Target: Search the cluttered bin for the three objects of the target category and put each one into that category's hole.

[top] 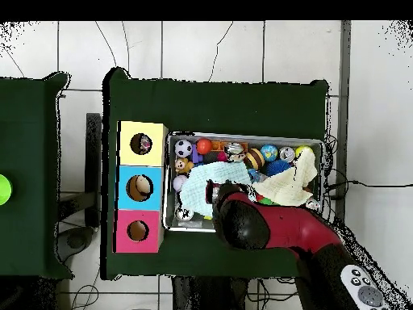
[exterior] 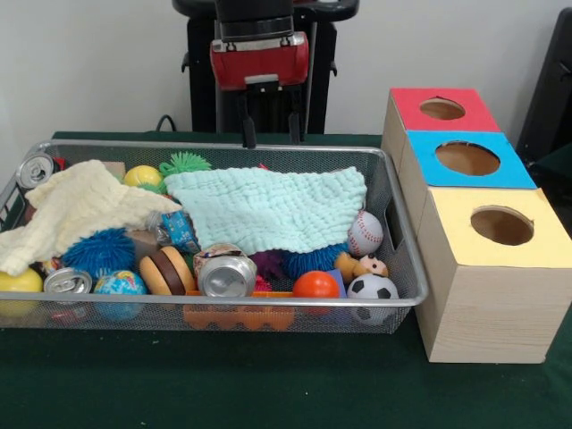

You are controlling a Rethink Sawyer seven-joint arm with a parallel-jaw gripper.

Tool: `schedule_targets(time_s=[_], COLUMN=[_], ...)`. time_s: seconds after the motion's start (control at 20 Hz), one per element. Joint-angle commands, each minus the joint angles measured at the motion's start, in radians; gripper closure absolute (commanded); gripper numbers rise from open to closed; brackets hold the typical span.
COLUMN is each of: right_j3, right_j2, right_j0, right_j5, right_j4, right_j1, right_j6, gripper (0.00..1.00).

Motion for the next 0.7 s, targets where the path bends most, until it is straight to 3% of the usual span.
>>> schedule_targets(time_s=[0.05,0.25,0.7], right_j3=[-0.065,-0.146,-0.315], right_j2=[0.092,0.137,0.274], right_j0=[-0.076,-0.103,-0.185], right_j5=[0.128,0.209,0.367], right_j4=[-0.073,-0.107,-0.151], right_j1=[-0.028,-0.028,0.091], right_j6=[-0.144,-0.243,-0.387], gripper=[0.00,0.00,0.00])
